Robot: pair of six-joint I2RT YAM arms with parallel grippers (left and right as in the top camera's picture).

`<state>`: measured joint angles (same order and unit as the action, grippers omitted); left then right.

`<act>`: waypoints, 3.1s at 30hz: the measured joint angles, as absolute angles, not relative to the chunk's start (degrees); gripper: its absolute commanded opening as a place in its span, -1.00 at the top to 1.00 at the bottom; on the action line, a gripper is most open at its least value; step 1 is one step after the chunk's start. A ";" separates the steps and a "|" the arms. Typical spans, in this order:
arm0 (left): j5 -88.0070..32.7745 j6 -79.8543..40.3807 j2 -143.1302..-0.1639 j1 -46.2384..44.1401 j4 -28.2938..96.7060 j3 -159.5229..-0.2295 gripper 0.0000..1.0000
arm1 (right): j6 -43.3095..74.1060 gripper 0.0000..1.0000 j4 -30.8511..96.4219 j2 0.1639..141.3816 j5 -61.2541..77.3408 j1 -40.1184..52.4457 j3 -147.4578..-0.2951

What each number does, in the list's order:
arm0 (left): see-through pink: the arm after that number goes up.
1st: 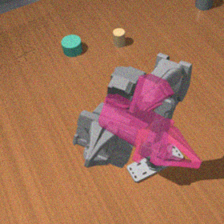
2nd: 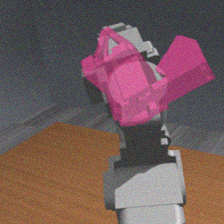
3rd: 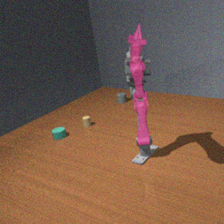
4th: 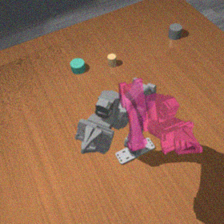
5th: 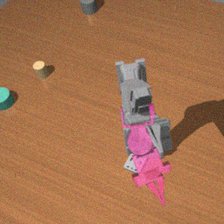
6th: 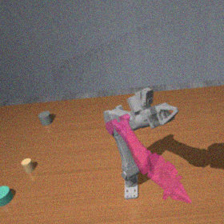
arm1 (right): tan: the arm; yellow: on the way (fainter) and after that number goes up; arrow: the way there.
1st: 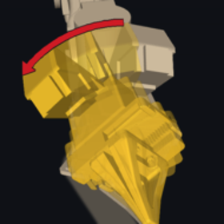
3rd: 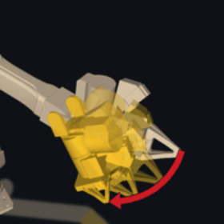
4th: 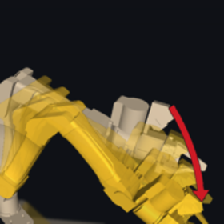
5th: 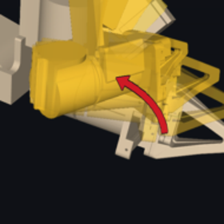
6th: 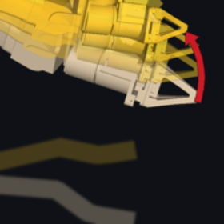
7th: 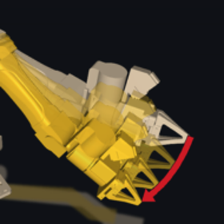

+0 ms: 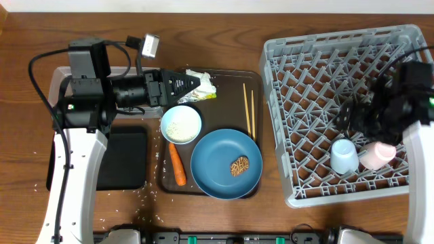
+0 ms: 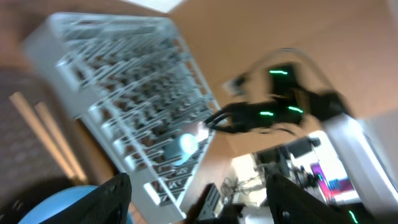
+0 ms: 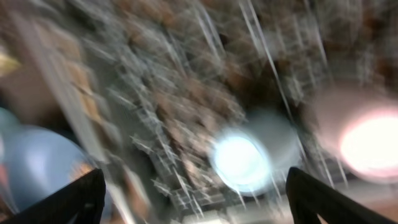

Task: Sort waste into correct bins and load items into the dishwasher rack
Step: 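Reach the left gripper to the white tissue and grasp it, then carry the tissue with the left gripper and drop it in the clear bin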

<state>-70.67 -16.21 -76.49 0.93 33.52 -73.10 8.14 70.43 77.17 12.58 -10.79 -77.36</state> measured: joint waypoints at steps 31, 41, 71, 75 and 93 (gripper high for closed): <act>-3.40 -3.99 -105.01 -17.30 17.47 -72.69 -0.54 | 12.47 -0.66 58.48 70.65 19.03 6.09 -79.81; -2.74 -1.63 -115.26 -19.62 7.81 -72.66 -0.54 | 12.62 -0.67 58.52 71.79 18.41 6.09 -79.81; 3.79 -7.35 -94.19 -19.27 22.37 -72.44 0.88 | 14.09 -0.67 59.09 73.45 18.39 6.09 -79.81; 10.72 -7.53 -93.62 -16.34 25.30 -72.44 0.88 | 14.09 -0.68 59.09 73.45 18.39 6.09 -79.81; -2.61 -10.48 -96.07 -11.05 26.11 -72.44 -0.42 | 14.09 -0.68 59.24 73.45 18.39 6.09 -79.81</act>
<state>-2.61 -10.48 -96.07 -11.05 26.11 -72.44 14.09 59.24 73.45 18.39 6.09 -79.81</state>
